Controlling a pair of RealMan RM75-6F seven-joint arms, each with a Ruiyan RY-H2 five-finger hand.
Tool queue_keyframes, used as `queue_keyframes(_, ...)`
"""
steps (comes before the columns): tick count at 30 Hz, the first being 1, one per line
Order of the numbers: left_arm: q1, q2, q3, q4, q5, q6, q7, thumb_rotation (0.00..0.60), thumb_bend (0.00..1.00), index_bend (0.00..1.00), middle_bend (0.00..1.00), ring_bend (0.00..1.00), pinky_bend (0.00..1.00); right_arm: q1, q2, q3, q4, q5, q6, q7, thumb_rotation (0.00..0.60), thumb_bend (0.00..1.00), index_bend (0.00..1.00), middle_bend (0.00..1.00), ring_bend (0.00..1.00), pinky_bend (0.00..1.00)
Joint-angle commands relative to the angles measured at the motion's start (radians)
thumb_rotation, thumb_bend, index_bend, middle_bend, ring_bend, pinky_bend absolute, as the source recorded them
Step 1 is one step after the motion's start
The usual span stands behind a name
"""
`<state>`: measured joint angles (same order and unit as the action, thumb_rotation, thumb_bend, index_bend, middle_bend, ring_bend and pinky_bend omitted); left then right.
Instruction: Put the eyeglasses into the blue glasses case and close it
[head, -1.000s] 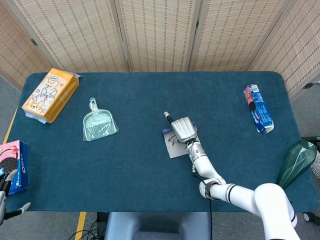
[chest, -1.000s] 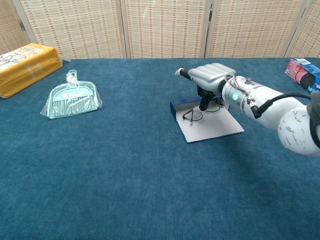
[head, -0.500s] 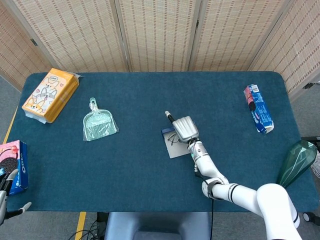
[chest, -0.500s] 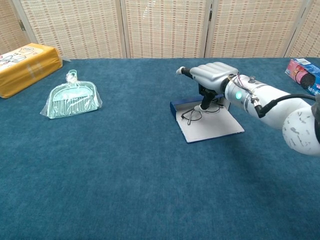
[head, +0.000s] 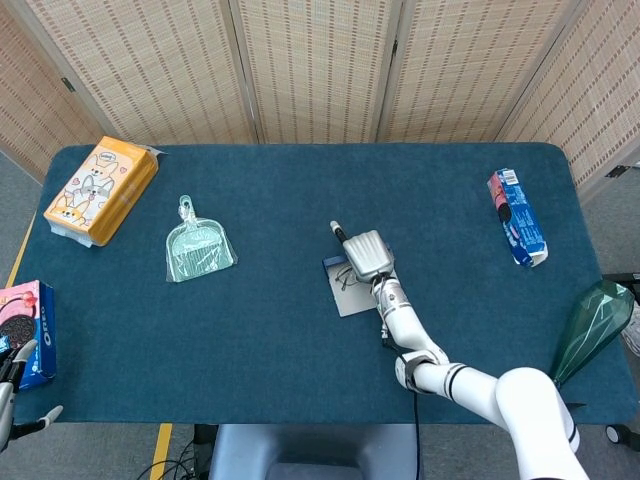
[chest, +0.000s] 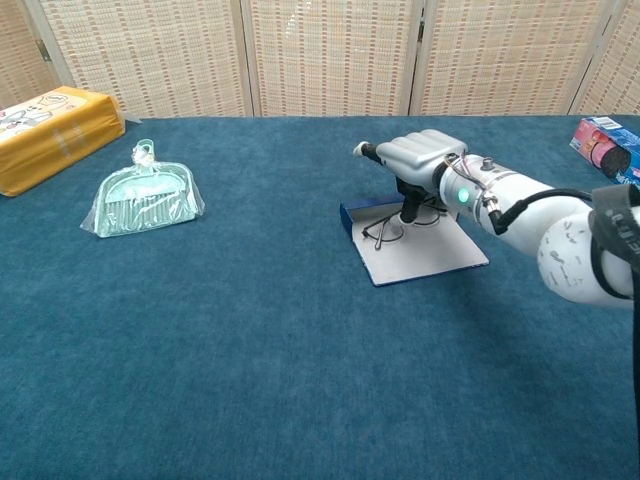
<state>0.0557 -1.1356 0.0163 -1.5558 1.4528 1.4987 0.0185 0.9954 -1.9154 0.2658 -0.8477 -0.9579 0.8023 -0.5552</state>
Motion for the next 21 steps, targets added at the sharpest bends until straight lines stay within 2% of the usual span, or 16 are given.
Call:
queue_keyframes(1, 0.0, -0.002, -0.001, 0.002, -0.003, -0.001, 0.004, 0.6, 0.16, 0.09, 0.15, 0.11, 0.28, 0.028, -0.038, 0.022, 0.058, 0.009, -0.011, -0.006, 0.6, 0.26, 0.0, 1.0, 1.0, 0.85)
queue_keyframes(7, 0.0, -0.002, -0.004, 0.005, -0.007, 0.0, 0.01, 0.6, 0.16, 0.09, 0.15, 0.11, 0.28, 0.057, -0.082, 0.047, 0.138, 0.013, -0.025, 0.001, 0.6, 0.26, 0.0, 1.0, 1.0, 0.85)
queue_keyframes(11, 0.002, -0.002, -0.005, 0.004, -0.008, 0.003, 0.008, 0.6, 0.16, 0.09, 0.15, 0.11, 0.28, 0.052, -0.077, 0.045, 0.14, 0.0, -0.023, 0.011, 0.6, 0.26, 0.0, 1.0, 1.0, 0.85)
queue_keyframes(15, 0.0, -0.004, -0.004, 0.007, -0.007, -0.001, 0.01, 0.6, 0.16, 0.09, 0.15, 0.11, 0.28, 0.018, -0.037, 0.033, 0.081, -0.02, 0.001, 0.024, 0.6, 0.26, 0.0, 1.0, 1.0, 0.85)
queue_keyframes(21, -0.009, -0.006, -0.008, 0.003, 0.004, 0.0, 0.02, 0.6, 0.16, 0.09, 0.15, 0.11, 0.28, -0.049, 0.06, 0.003, -0.075, -0.054, 0.061, 0.024, 0.6, 0.26, 0.0, 1.0, 1.0, 0.85)
